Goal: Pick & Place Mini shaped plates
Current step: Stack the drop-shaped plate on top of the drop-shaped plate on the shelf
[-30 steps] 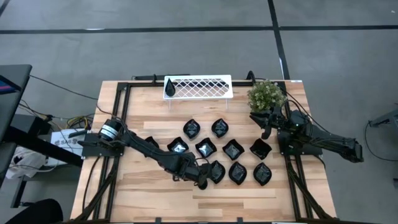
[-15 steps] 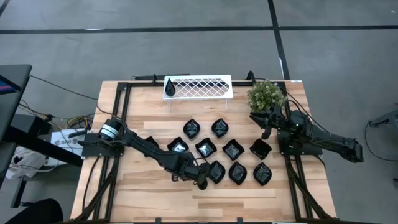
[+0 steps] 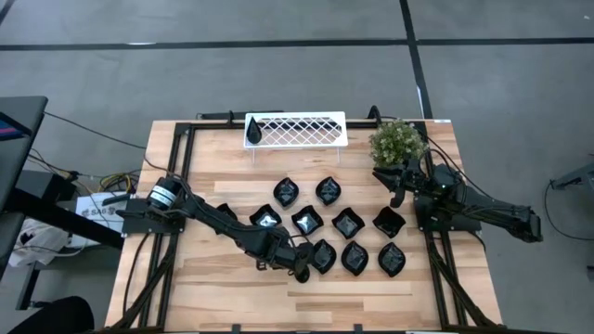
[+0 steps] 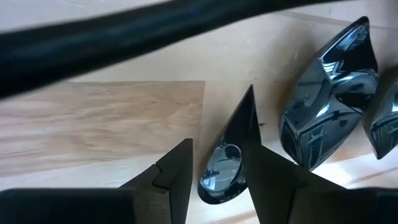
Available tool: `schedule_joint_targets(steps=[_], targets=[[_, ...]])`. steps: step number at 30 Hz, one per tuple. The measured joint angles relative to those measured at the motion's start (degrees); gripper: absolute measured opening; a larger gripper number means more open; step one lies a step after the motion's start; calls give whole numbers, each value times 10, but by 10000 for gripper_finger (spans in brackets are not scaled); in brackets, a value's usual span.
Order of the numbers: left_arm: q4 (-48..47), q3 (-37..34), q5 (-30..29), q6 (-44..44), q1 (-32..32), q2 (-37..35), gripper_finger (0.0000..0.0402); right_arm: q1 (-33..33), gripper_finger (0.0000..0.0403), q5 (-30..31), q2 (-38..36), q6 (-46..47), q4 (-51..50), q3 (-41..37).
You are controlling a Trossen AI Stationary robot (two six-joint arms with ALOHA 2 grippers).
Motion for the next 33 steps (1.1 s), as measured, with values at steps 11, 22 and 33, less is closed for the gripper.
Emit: schedule_joint_targets(steps=[11, 22, 33], targets=[[2, 0, -4, 13, 18, 0, 137, 0, 74, 0, 0, 0, 0, 0], [8, 0, 23, 15, 17, 23, 136, 0, 74, 0, 0, 0, 0, 0], [24, 1, 35, 11, 17, 29, 117, 0, 74, 0, 5, 0, 0, 0]])
